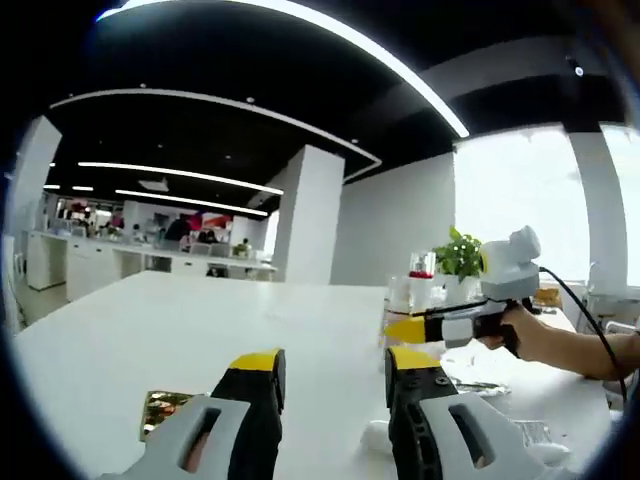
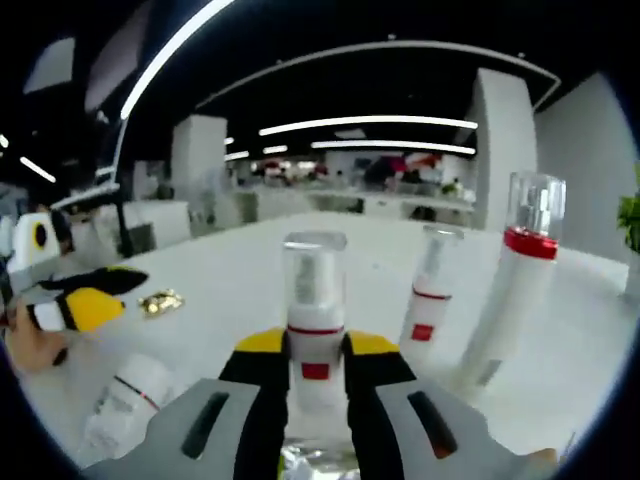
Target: Arrange the skincare products in the storage area until every visible bottle or jar stands upright without overlapping.
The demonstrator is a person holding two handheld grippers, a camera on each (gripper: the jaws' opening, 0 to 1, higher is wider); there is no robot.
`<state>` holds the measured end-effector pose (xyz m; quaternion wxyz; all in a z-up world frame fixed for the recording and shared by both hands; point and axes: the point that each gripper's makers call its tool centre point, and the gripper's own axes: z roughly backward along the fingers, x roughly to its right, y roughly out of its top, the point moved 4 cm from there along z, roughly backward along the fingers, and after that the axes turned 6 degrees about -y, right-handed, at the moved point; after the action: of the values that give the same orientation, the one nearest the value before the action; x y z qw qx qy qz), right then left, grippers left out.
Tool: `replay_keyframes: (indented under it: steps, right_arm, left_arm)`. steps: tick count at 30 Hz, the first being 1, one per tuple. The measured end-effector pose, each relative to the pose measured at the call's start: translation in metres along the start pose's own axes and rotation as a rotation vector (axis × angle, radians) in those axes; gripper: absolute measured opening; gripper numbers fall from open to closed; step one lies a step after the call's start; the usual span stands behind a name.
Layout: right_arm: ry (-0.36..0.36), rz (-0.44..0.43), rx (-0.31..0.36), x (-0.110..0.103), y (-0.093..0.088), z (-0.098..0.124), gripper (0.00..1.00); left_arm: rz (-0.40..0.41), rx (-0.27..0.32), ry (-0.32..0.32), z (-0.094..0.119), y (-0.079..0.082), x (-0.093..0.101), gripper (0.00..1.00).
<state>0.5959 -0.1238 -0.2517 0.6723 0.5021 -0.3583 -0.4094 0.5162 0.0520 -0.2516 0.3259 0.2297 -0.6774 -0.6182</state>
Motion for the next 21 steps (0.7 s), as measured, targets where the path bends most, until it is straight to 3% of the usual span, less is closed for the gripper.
replay_keyframes:
  steps: [10,17,21]
  right_arm:
    - [-0.082,-0.015,0.017,0.037,-0.011,0.031,0.19]
    - [-0.114,-0.027,0.020,0.041,-0.011,0.034,0.19]
    - [-0.151,-0.043,0.041,0.047,-0.013,0.034,0.19]
  left_arm:
    - [-0.051,-0.075,-0.142,-0.010,-0.012,0.025,0.43]
    - [-0.062,-0.100,-0.158,-0.010,-0.016,0.030,0.50]
    - [-0.034,-0.096,-0.142,-0.010,-0.017,0.028,0.60]
